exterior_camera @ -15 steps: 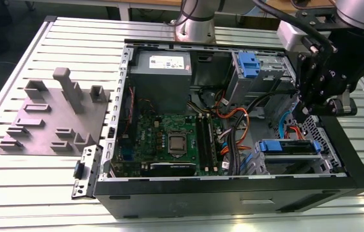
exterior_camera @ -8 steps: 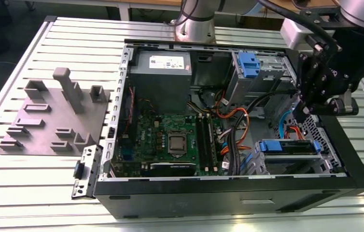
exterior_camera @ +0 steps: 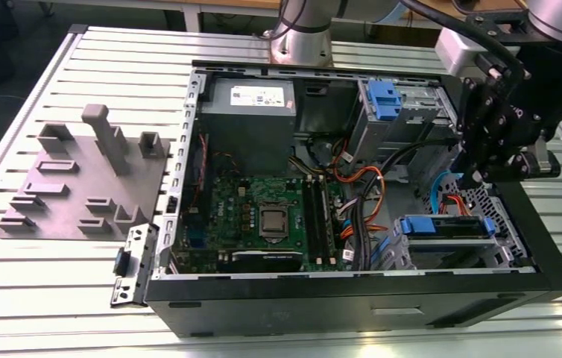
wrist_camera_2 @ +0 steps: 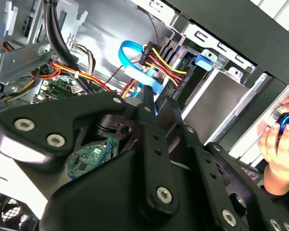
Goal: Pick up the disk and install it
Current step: 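Insert the second disk wire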
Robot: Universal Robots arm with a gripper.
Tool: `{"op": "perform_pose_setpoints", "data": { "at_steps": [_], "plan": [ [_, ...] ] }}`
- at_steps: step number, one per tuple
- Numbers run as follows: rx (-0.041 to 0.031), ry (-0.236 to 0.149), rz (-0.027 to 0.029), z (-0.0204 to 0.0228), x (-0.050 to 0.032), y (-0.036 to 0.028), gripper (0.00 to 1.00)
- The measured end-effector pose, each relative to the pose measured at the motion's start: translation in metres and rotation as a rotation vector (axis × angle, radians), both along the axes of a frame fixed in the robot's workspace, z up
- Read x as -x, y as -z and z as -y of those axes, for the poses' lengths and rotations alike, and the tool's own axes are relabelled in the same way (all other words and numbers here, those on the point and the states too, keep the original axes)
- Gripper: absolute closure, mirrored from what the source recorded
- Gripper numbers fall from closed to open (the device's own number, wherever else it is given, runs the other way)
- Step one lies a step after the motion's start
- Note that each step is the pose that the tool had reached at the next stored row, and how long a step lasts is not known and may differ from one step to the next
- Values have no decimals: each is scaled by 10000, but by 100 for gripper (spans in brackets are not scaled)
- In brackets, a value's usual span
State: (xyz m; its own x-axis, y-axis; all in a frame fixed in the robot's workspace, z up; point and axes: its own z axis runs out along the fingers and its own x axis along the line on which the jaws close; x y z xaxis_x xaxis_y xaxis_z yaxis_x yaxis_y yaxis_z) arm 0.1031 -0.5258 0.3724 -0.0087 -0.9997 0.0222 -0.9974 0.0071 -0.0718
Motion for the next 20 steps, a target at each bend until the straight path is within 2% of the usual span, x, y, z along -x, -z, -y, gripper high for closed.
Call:
{"op": "perform_pose_setpoints", "data": {
  "at_steps": [1, 5, 13, 14, 15, 16, 17, 20],
  "plan": [
    [-1, 0, -1, -3, 0, 0, 70],
    [-2, 9, -7, -27, -1, 17, 70],
    [0, 42, -9, -28, -5, 106, 70],
    [-1, 43, -9, -28, -6, 120, 72],
    [-2, 44, -8, -28, -6, 131, 78],
    [0, 44, -9, -28, -6, 138, 78],
    [-2, 44, -8, -25, -6, 138, 84],
    [-51, 43, 0, -5, 6, 142, 84]
  ]
}}
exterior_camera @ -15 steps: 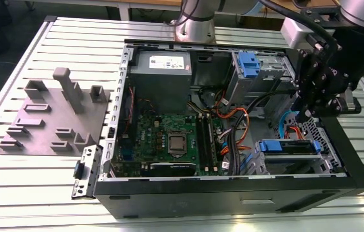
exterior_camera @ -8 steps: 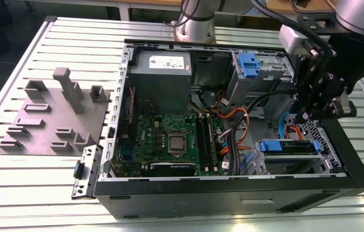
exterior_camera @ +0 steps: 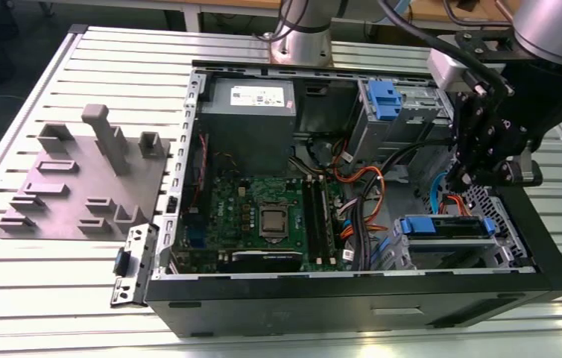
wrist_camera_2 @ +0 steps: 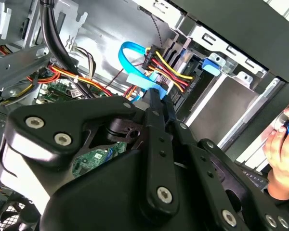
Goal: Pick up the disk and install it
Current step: 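Insert the second disk wire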
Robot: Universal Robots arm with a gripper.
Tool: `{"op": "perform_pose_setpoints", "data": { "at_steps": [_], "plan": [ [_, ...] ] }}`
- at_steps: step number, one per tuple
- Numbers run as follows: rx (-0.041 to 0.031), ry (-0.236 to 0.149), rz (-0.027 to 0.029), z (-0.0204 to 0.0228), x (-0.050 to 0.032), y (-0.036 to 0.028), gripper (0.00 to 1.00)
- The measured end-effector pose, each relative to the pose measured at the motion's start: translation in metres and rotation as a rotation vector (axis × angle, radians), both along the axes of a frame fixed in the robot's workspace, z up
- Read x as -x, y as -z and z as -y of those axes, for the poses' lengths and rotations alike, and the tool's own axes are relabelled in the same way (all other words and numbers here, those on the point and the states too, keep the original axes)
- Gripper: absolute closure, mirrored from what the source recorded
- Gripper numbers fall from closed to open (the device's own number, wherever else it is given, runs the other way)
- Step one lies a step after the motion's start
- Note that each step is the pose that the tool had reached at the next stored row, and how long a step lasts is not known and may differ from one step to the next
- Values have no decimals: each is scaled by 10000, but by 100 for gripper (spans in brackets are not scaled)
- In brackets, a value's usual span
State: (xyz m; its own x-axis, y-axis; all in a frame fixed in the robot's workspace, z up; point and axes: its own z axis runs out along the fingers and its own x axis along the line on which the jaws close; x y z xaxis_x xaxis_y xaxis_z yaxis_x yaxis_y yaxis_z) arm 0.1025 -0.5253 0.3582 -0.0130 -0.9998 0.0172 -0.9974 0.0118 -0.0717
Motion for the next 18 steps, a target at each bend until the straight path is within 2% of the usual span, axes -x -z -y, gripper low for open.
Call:
{"op": "perform_pose_setpoints", "data": {
  "at_steps": [4, 10, 16, 18],
  "plan": [
    [-45, 0, 20, 48, 21, 4, 84],
    [-49, -31, 89, 102, 108, 33, 84],
    [-59, -66, 106, 255, 125, 106, 84],
    [-73, -69, 115, 285, 126, 130, 84]
  ]
}}
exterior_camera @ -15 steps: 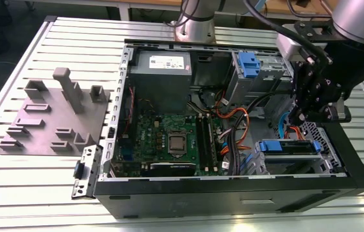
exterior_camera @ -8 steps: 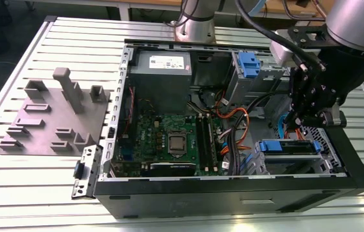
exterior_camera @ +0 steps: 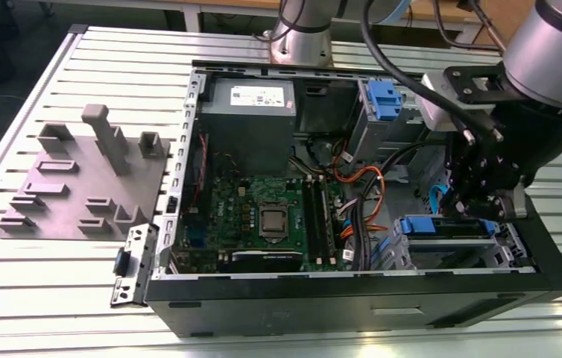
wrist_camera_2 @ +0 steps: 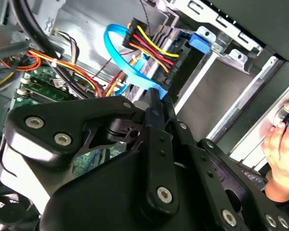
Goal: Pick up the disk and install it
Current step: 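Insert the second disk wire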
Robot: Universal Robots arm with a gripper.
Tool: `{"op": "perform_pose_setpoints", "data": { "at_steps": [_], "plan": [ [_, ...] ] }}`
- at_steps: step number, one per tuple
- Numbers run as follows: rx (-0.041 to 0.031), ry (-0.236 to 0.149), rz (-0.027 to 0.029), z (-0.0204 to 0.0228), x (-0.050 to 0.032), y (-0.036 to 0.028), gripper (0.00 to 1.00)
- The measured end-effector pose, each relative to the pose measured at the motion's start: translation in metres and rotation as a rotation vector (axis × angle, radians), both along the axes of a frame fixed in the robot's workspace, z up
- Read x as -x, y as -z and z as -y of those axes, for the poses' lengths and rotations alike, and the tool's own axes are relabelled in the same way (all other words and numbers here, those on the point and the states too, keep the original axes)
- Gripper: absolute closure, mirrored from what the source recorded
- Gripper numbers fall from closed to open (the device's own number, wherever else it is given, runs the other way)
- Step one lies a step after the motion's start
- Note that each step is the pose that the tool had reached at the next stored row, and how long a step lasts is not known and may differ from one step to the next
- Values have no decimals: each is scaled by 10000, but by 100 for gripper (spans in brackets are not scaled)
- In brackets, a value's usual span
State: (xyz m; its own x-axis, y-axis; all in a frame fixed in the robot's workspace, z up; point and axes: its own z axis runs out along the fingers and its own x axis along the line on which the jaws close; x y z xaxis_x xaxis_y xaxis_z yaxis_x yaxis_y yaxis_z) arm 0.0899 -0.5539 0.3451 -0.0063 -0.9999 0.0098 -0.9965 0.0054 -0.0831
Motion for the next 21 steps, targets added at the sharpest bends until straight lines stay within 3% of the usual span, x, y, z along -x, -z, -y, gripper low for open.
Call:
{"op": "perform_pose_setpoints", "data": {
  "at_steps": [9, 21],
  "plan": [
    [-180, -41, 89, 9, 15, 69, 84],
    [-186, -44, 319, 21, 44, 88, 84]
  ]
}}
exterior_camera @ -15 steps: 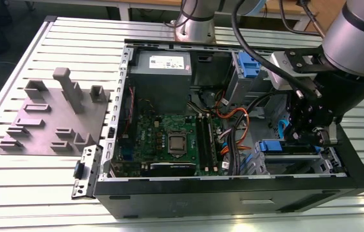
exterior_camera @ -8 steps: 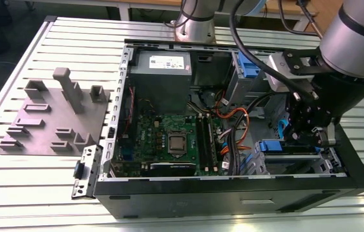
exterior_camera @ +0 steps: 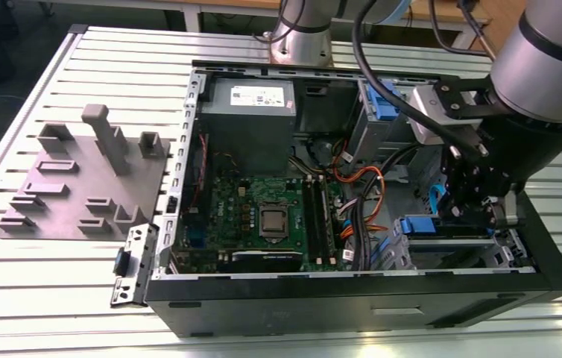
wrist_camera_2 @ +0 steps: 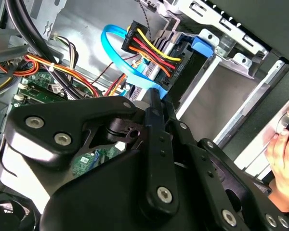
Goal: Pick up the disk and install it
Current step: 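Insert the second disk wire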
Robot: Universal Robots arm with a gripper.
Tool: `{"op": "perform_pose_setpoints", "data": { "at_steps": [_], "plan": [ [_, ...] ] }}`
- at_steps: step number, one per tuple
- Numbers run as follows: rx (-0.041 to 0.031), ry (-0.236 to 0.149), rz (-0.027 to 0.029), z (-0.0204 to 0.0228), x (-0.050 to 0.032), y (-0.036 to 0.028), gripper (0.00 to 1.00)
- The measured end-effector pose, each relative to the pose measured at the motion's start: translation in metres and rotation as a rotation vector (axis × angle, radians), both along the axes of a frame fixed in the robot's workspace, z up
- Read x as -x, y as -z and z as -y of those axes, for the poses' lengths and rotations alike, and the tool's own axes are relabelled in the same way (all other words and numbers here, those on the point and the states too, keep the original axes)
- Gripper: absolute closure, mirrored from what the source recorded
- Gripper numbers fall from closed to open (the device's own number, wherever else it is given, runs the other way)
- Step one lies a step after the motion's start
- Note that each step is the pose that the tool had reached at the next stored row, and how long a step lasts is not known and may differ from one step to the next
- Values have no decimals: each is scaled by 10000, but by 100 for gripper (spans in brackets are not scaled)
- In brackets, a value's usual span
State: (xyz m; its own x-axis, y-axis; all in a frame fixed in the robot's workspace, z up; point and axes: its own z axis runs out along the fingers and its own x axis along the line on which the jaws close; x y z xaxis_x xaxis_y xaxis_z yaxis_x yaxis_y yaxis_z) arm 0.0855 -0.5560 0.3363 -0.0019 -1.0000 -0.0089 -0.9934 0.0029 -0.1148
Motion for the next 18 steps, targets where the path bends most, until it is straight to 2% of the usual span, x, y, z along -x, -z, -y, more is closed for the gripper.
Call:
{"op": "perform_pose_setpoints", "data": {
  "at_steps": [6, 18],
  "plan": [
    [2, -3, 63, 12, 10, 24, 84],
    [1, -2, 87, 29, 12, 59, 84]
  ]
}}
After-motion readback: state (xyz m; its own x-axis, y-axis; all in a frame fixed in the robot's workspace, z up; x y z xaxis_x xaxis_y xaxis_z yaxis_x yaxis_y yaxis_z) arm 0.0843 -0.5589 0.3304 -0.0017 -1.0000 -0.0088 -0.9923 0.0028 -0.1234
